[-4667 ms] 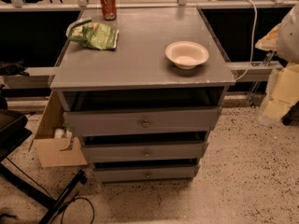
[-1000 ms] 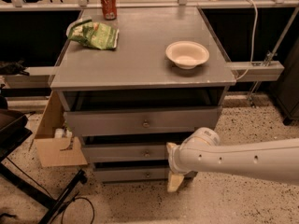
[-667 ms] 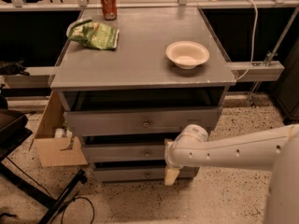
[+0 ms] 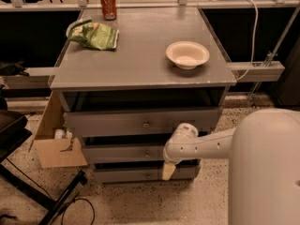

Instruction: Open middle drawer

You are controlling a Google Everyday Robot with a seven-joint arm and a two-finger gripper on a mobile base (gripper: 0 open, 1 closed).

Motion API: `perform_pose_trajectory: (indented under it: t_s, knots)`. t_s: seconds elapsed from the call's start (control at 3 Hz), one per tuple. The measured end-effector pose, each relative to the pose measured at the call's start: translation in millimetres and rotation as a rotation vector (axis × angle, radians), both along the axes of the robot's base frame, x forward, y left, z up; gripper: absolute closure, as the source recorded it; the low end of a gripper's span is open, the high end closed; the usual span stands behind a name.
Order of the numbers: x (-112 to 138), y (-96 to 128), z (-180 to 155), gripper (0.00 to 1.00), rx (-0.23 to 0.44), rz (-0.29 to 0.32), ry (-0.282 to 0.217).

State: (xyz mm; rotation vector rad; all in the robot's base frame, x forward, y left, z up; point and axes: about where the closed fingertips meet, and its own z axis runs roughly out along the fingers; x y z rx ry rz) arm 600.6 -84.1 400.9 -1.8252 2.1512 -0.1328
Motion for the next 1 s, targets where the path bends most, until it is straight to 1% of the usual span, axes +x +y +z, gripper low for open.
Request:
perform_pose_trajectory:
  t_s: [0.33,0.67,1.0]
  knots:
    - [10.1,-5.1,-19.4,0.19,0.012,-0.063,0.034]
    - [9.6,-16.4,-17.7,0.41,0.01,-0.093,0.035]
    - [9.8,-15.3,-11.3,0.66,0.01,-0.093,0.035]
